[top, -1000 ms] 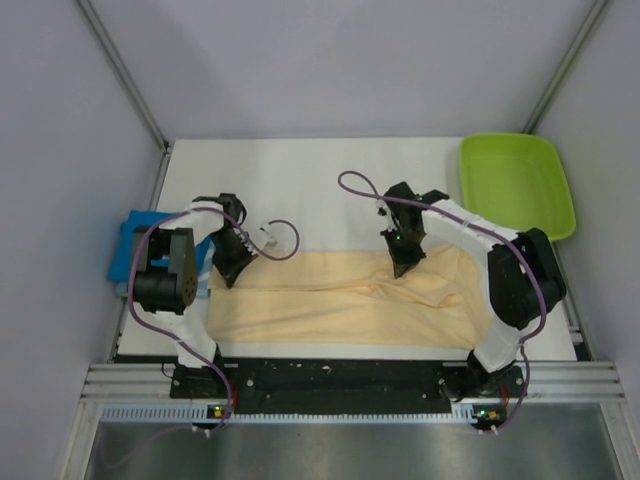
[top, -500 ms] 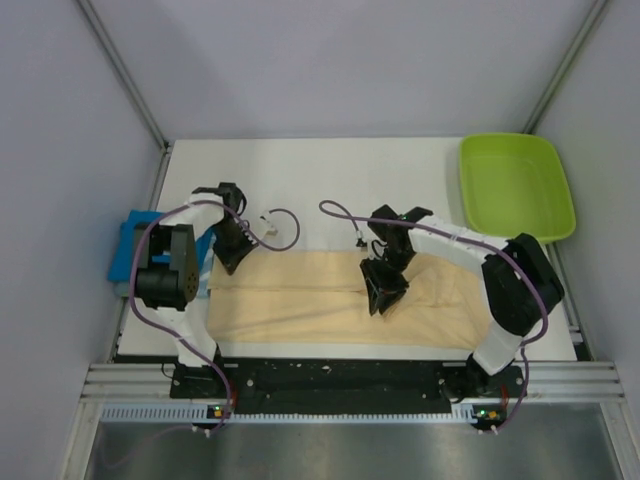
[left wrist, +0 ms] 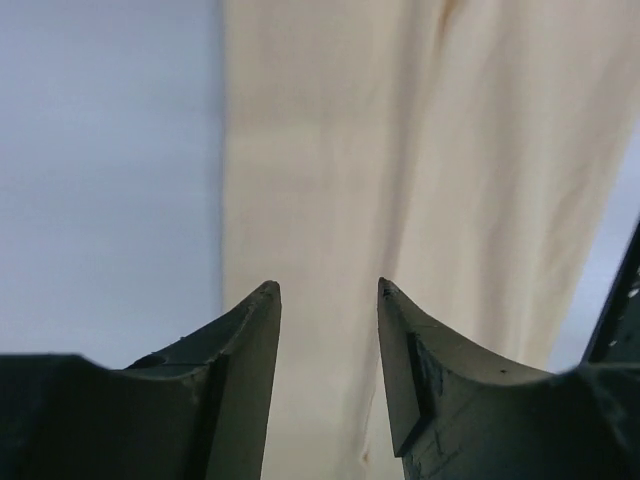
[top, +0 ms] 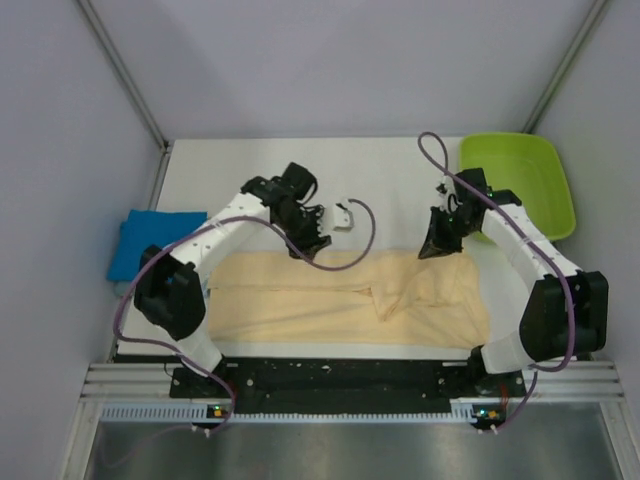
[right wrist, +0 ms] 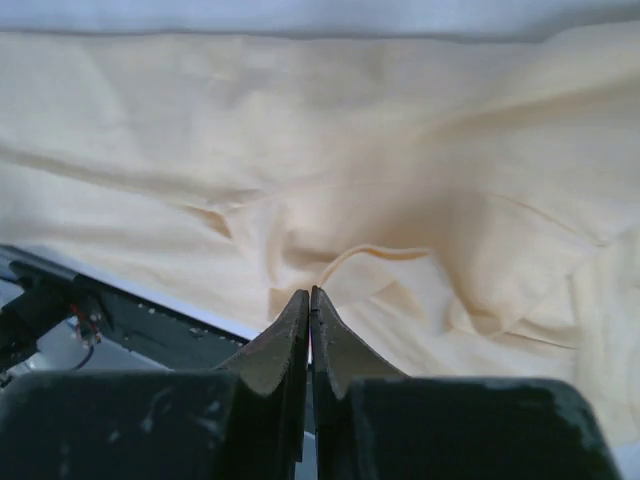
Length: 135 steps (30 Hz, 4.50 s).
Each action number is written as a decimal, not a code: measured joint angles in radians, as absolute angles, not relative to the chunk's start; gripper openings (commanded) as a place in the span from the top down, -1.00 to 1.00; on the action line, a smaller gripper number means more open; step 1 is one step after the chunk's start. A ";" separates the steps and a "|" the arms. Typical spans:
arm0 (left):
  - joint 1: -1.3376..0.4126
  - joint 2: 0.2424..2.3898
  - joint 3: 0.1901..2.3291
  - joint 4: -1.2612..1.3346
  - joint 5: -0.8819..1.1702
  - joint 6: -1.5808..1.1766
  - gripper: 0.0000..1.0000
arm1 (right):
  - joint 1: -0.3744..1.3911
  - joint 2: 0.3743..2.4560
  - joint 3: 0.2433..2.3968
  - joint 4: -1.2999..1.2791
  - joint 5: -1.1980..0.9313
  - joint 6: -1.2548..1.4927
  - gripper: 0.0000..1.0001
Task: Fold and stack the t-shirts
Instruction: Fold the other side of the tshirt into a rectangle
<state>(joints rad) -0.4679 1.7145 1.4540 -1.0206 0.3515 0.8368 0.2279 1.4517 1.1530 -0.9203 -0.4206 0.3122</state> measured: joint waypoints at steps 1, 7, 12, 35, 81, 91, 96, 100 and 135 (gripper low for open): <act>-0.519 1.699 1.456 -1.005 0.384 0.831 -0.02 | 0.187 1.454 1.140 -0.903 -0.396 0.322 1.00; -0.824 1.707 1.456 -0.843 0.511 0.679 -0.22 | 0.087 1.456 1.023 -0.813 -0.286 0.346 1.00; -1.002 1.798 1.433 -0.647 0.455 0.553 -0.25 | 0.048 1.456 0.922 -0.748 -0.221 0.373 1.00; -1.112 1.955 1.389 -0.499 0.369 0.448 1.00 | 0.030 1.374 0.685 -0.524 -0.548 0.357 1.00; -1.174 1.918 1.288 -0.446 0.291 0.702 1.00 | 0.171 1.082 0.425 -0.648 -0.424 0.867 1.00; -1.122 1.904 1.335 -0.600 0.304 0.709 1.00 | 0.048 1.038 0.444 -0.819 -0.434 0.762 1.00; -1.096 1.893 1.335 -0.657 0.326 0.720 1.00 | -0.021 1.045 0.461 -0.914 -0.417 0.687 1.00; -1.081 1.893 1.335 -0.679 0.371 0.734 1.00 | -0.061 1.045 0.467 -0.958 -0.401 0.656 1.00; -0.239 1.808 1.383 -0.795 0.028 0.558 0.39 | 0.057 1.558 1.017 -0.690 0.091 0.316 0.36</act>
